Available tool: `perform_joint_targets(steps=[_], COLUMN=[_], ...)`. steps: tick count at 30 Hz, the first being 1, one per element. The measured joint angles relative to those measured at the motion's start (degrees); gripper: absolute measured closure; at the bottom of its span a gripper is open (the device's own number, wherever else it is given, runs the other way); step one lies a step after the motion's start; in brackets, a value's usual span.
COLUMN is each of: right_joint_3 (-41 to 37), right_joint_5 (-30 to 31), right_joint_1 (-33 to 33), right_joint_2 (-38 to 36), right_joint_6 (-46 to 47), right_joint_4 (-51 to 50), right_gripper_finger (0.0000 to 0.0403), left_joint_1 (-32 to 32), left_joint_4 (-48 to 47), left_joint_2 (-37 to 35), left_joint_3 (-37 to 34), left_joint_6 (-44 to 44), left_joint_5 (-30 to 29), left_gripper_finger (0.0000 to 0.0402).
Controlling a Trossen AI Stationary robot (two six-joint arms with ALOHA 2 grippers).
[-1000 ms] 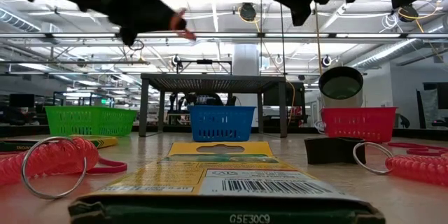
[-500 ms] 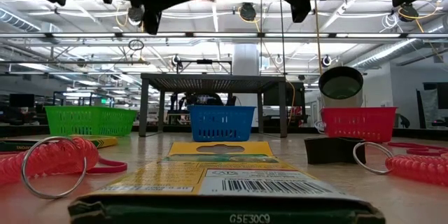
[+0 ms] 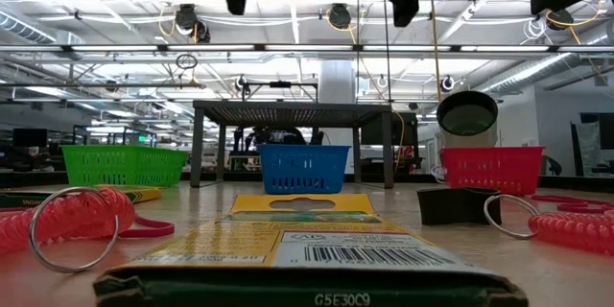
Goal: Pick & Place Office Desk Supplies
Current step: Put the orange rubber band into the blue bin
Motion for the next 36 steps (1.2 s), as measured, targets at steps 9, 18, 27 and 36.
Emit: perform_joint_targets(steps=[9,18,27,36], right_joint_3=[0.0,0.0,0.0,0.0], right_joint_5=[-0.08,-0.02,-0.03,-0.05], right_joint_1=[1.42,1.38,1.22,1.07], right_joint_2=[0.0,0.0,0.0,0.0], right_joint_6=[-3.87,-3.59,-1.8,1.16], right_joint_4=[0.05,0.42,0.64,0.63], right_gripper_finger=[0.0273,0.0273,0.0273,0.0273], left_joint_1=[0.17,0.44,0.5,0.5], left_joint_4=[-1.47,-2.97,-2.85,-2.42], left_joint_2=[3.49,3.47,3.47,3.47], left_joint_3=[4.59,5.03,5.05,5.05], left_joint_6=[1.75,1.9,1.87,1.92], left_joint_5=[-0.03,-0.03,-0.03,-0.01], left_gripper_finger=[0.0399,0.0397,0.0399,0.0397])
